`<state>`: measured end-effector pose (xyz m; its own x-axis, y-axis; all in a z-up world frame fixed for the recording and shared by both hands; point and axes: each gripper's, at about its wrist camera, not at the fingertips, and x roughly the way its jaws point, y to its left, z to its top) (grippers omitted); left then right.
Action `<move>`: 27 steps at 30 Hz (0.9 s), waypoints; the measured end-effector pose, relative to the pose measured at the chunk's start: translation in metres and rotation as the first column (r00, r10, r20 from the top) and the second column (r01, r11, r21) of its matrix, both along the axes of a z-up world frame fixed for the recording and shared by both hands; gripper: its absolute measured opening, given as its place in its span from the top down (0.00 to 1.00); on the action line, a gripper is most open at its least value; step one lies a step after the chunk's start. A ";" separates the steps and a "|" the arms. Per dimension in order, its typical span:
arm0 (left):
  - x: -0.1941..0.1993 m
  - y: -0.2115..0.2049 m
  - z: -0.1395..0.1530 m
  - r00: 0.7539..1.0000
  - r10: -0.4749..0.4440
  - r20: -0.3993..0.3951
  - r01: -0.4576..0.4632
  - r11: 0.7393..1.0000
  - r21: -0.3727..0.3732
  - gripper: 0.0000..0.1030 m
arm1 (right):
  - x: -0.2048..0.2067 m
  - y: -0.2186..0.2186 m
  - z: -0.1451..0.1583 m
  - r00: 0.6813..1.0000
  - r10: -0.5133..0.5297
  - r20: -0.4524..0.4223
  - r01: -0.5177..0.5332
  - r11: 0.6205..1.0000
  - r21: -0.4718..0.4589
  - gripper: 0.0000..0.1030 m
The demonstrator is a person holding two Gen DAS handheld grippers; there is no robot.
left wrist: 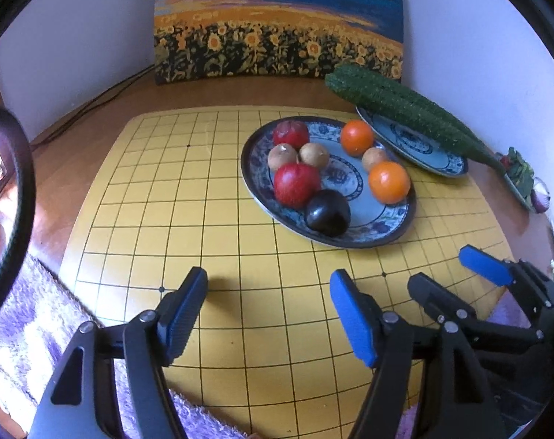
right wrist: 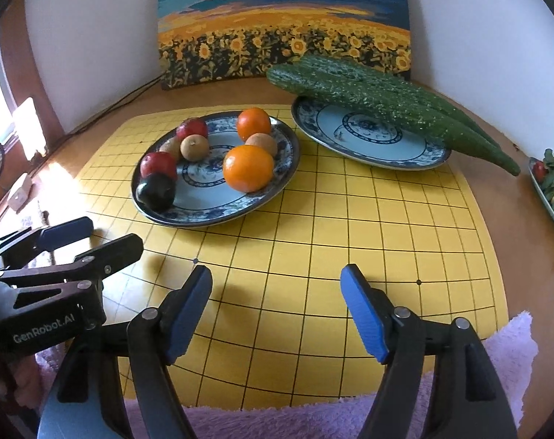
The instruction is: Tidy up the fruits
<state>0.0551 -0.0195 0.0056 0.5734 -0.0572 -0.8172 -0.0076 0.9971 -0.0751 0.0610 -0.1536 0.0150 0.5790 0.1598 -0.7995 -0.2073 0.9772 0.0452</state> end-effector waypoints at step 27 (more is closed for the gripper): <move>-0.002 0.001 0.000 1.000 0.016 0.015 -0.017 0.999 0.028 0.29 | 0.000 0.001 -0.001 1.000 0.004 0.000 -0.004 1.000 -0.019 0.26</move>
<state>0.0533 -0.0186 0.0051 0.5862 -0.0249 -0.8098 -0.0233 0.9986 -0.0476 0.0610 -0.1524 0.0136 0.5784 0.1467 -0.8024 -0.2109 0.9771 0.0266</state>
